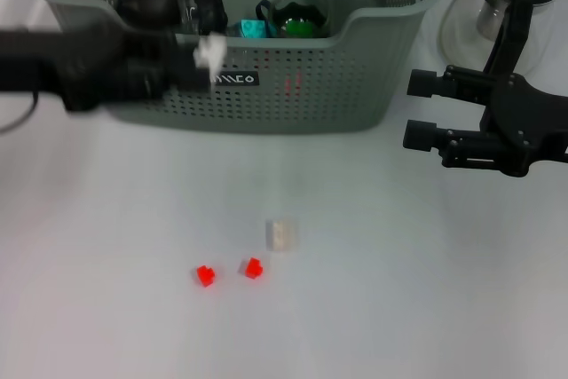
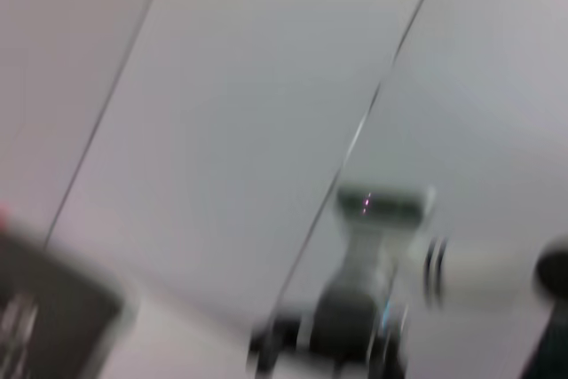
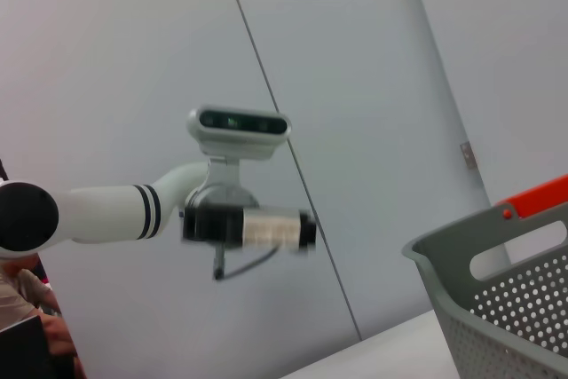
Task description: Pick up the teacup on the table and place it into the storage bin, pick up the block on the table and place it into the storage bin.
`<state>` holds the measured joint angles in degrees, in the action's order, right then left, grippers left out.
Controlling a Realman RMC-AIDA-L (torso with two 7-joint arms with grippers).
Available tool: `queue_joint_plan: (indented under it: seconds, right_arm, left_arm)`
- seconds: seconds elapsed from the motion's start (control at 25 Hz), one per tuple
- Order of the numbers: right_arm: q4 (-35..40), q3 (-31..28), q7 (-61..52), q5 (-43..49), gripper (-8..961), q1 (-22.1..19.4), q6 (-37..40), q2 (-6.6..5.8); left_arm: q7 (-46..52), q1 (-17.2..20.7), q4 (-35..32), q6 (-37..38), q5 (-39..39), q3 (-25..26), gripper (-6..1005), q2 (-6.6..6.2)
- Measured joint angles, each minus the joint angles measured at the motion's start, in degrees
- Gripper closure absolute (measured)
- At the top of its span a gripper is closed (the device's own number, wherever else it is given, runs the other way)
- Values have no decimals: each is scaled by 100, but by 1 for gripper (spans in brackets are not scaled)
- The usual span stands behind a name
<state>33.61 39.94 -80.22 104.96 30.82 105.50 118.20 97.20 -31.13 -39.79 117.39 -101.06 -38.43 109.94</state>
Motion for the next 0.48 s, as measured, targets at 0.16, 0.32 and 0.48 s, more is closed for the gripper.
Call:
queue_joint_plan:
  seconds: [0.16, 0.32, 0.48]
  right_arm:
    - [26, -2, 40, -8, 102, -12, -2, 11]
    - [23, 10, 42, 8, 102, 15, -20, 27]
    - [29, 16, 39, 26, 102, 14, -48, 47]
  left_arm:
    - [290, -174, 64, -129, 751, 49, 556, 5]
    - [1111, -638, -94, -844, 934, 123, 550, -23]
    - [2026, -1002, -678, -1884, 613, -39, 545, -105]
